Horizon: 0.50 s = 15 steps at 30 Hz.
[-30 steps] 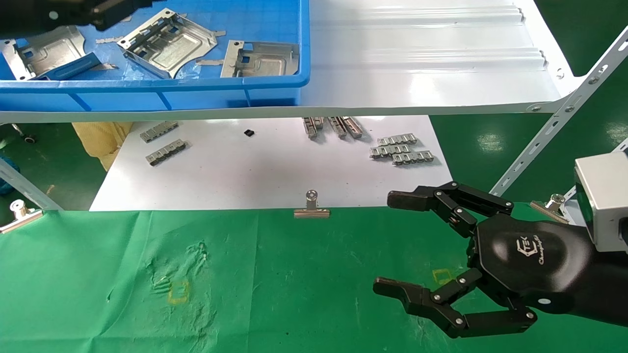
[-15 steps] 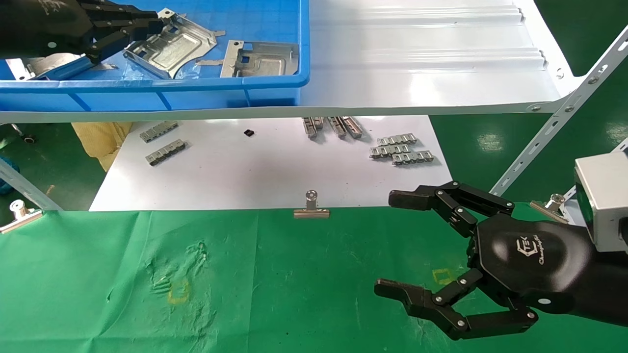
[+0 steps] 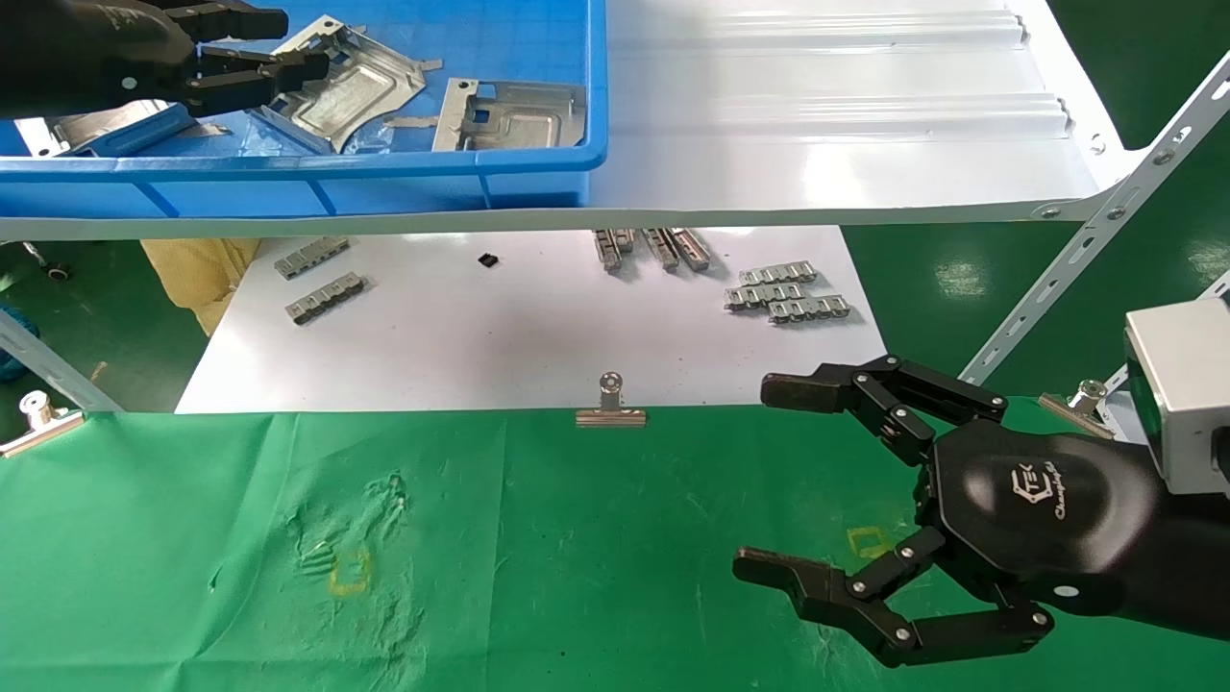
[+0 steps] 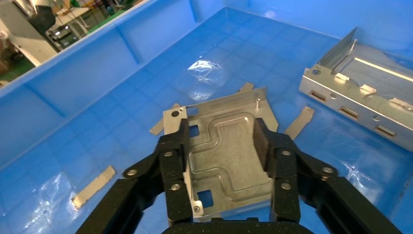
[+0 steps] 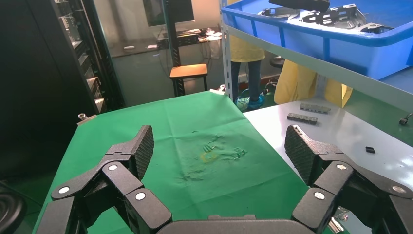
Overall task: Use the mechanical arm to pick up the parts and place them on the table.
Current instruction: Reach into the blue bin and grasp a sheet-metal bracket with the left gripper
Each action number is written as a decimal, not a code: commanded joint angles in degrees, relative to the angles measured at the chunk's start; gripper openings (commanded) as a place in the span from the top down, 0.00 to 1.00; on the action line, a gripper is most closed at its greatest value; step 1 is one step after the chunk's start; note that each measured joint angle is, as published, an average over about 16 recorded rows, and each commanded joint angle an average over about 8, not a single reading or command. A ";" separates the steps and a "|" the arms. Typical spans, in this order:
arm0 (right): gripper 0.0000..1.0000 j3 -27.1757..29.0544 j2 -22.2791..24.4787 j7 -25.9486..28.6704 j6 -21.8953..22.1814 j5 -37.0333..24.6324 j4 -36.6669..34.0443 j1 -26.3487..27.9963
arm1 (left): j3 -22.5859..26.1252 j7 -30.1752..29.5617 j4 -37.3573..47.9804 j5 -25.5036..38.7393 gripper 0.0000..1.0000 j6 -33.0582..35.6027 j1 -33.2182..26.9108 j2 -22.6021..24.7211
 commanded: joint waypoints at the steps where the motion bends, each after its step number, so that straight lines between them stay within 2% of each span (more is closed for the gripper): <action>1: 0.00 0.00 0.00 0.00 0.00 0.00 0.00 0.00 | -0.02 -0.55 0.28 -0.03 0.00 -0.35 0.03 0.15; 3: 0.00 0.00 0.00 0.00 0.00 0.00 0.00 0.00 | 0.01 -0.60 0.33 0.00 0.00 -1.57 0.20 0.18; 4: 0.00 0.00 0.00 0.00 0.00 0.00 0.00 0.00 | 0.02 -0.57 0.33 0.02 0.05 -2.21 0.30 0.18; 11: 0.00 0.00 0.00 0.00 0.00 0.00 0.00 0.00 | -0.03 -1.50 0.82 -0.09 0.90 -5.77 1.10 0.50; 12: 0.00 0.00 0.00 0.00 0.00 0.00 0.00 0.00 | -0.06 -1.75 0.91 -0.13 0.98 -6.30 1.21 0.60; 15: 0.00 0.00 0.00 0.00 0.00 0.00 0.00 0.00 | -0.14 -2.42 1.06 -0.26 1.00 -7.98 1.46 0.93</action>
